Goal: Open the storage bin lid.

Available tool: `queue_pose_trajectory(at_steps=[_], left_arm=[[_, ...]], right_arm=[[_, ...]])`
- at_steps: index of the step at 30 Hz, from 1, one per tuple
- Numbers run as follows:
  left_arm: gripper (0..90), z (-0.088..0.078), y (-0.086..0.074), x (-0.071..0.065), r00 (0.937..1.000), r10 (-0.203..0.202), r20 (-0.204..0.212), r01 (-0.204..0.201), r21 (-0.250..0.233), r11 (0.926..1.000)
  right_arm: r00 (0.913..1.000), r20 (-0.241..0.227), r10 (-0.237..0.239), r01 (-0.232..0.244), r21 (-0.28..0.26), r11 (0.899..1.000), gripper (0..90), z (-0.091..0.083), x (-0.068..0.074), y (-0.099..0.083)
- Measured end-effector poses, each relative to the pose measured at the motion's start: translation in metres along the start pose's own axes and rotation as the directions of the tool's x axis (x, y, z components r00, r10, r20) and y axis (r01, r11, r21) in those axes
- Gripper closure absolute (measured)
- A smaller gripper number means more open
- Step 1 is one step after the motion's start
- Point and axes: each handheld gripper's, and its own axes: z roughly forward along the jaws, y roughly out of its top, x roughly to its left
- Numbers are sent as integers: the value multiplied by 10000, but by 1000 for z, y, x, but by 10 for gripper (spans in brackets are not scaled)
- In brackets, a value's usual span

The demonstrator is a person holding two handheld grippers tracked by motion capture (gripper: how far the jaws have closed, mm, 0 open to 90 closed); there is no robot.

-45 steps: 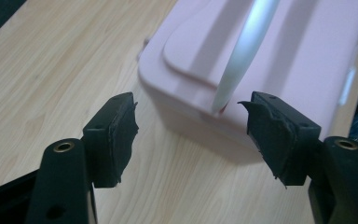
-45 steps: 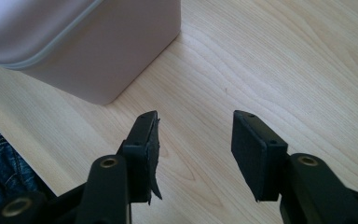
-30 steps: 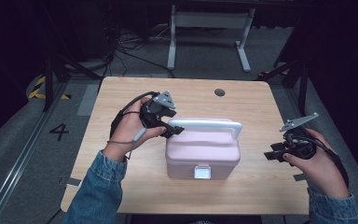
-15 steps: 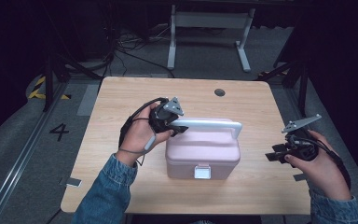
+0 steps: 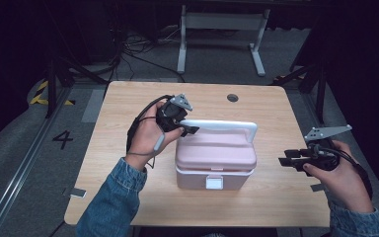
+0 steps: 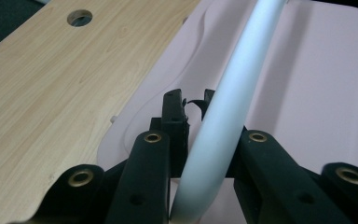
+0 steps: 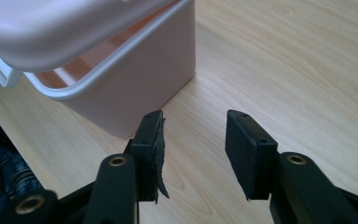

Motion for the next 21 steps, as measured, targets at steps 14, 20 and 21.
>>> queue_pose_trajectory(at_steps=[14,20,21], left_arm=[[792,-3,8,15,9964,-825,173,827,-125,9965],[792,-3,12,23,9920,-1230,271,1239,-311,9918],[792,-3,13,24,9913,-1286,283,1294,-305,9911]], right_arm=[[9960,-888,-135,9,-1402,9901,664,2,11,3],[9907,-1228,-582,369,-1695,9848,763,5,22,10],[9893,-1297,-661,434,-1710,9843,777,7,24,11]])
